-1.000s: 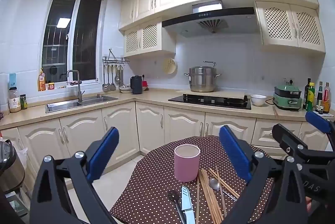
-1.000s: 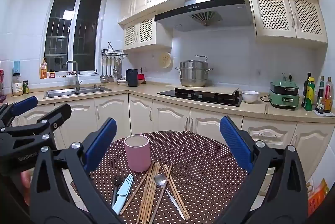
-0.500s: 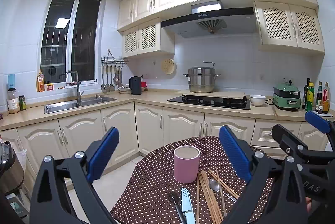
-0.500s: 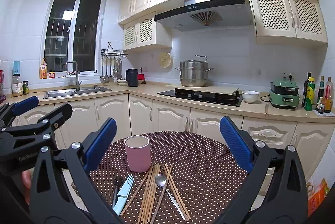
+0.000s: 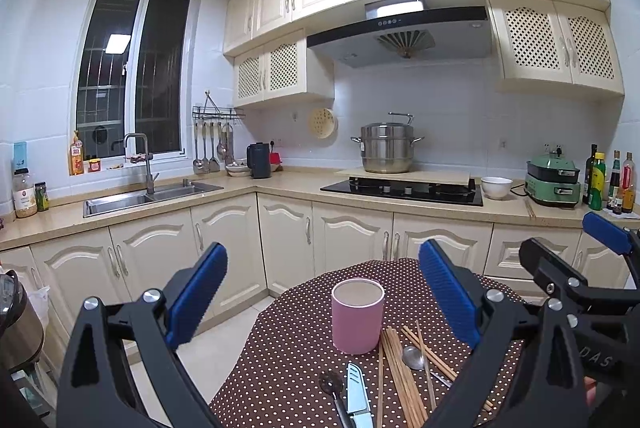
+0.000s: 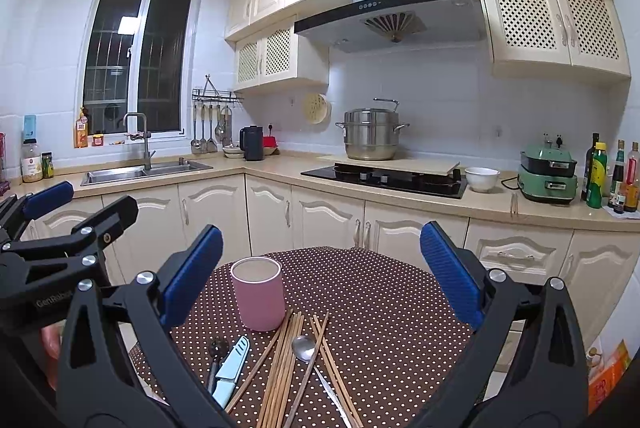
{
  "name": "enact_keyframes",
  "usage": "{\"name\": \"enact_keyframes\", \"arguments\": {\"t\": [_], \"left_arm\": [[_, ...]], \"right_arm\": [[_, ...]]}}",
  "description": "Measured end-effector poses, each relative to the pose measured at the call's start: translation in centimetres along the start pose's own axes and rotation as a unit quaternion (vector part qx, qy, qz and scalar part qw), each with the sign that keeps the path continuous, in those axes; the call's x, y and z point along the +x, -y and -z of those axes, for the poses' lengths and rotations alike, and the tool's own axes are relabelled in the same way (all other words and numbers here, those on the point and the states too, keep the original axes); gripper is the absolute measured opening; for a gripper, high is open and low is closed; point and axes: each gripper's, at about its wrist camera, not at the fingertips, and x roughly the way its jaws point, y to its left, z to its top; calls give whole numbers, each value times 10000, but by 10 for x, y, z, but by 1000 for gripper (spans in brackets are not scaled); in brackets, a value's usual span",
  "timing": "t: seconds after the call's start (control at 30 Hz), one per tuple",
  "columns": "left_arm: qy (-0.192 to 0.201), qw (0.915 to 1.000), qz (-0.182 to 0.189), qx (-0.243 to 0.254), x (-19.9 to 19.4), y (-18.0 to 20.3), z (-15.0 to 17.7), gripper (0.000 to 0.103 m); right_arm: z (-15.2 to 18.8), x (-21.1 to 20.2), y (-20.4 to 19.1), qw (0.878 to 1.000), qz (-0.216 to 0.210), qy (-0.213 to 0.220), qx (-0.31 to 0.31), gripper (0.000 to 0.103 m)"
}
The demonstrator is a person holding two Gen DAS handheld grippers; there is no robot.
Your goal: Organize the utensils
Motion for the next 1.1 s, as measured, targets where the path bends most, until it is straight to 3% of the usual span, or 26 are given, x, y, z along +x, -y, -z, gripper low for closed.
{"name": "enact_keyframes", "arguments": {"t": [1.1], "left_arm": [[-137, 9999, -7, -52, 20, -5, 12, 95]], "right_arm": [[8, 19, 2, 9997, -68, -212, 44, 97]]}}
